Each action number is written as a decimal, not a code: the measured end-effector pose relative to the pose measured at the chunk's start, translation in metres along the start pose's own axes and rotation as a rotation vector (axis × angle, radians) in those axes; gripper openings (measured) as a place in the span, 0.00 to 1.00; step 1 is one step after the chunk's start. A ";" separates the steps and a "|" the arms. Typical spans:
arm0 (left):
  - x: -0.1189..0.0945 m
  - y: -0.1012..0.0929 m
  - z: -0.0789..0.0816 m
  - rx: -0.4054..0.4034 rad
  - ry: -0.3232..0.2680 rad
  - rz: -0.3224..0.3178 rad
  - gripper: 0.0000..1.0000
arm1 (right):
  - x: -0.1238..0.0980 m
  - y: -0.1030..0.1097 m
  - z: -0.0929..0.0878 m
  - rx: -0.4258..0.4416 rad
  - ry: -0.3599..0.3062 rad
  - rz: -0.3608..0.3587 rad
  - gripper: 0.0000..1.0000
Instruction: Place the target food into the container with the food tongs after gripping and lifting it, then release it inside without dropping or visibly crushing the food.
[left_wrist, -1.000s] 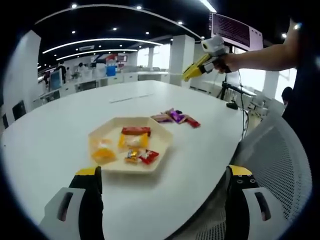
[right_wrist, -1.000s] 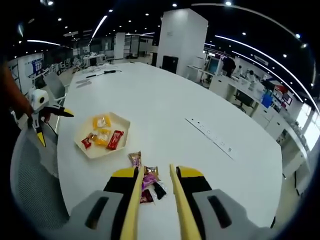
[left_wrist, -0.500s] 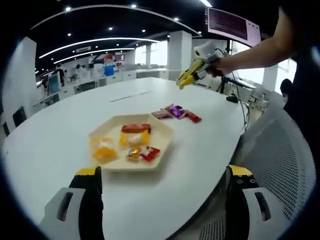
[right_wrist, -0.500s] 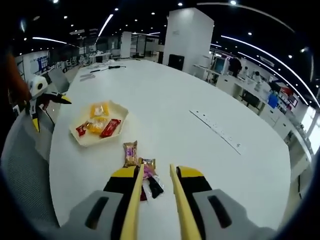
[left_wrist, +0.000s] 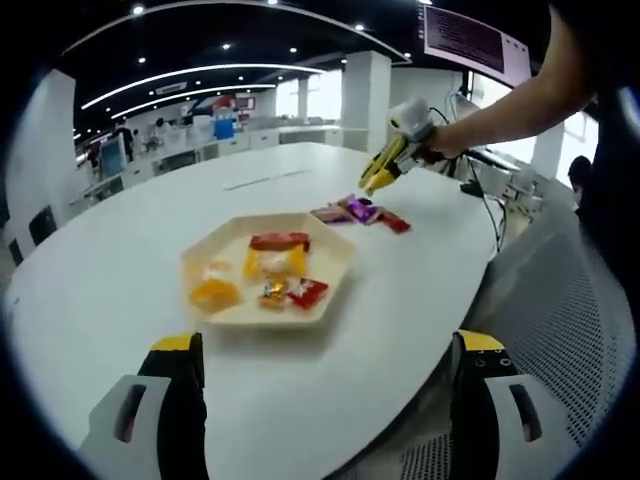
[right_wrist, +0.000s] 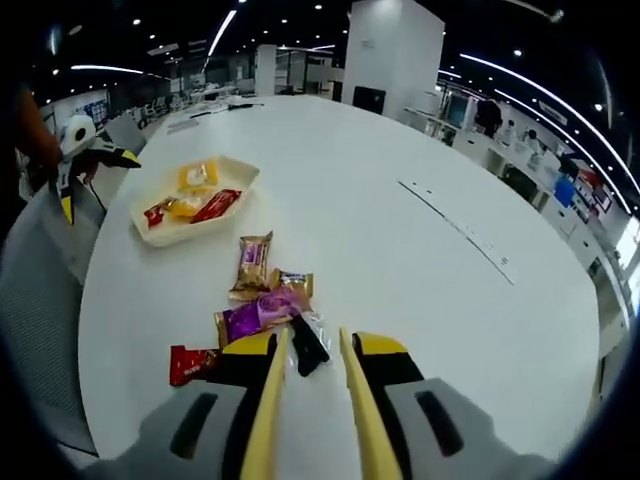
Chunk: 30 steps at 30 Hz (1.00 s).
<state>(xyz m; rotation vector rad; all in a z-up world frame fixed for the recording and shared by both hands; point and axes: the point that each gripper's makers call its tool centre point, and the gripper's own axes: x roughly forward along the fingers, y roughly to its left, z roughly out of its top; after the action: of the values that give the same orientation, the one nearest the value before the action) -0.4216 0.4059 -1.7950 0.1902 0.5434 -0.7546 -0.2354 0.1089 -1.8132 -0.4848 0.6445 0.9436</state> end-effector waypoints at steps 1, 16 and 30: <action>0.000 0.000 0.000 -0.003 0.001 0.000 1.00 | 0.003 0.000 -0.003 0.003 0.009 0.009 0.29; 0.002 -0.001 -0.006 -0.014 0.027 -0.010 0.99 | 0.017 -0.009 -0.017 0.165 0.093 -0.039 0.27; 0.001 -0.001 -0.003 -0.020 0.010 -0.020 0.99 | 0.017 -0.006 -0.015 0.287 0.182 -0.090 0.20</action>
<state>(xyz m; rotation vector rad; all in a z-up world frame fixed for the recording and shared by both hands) -0.4229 0.4052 -1.7983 0.1707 0.5624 -0.7676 -0.2271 0.1058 -1.8347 -0.3416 0.9007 0.7124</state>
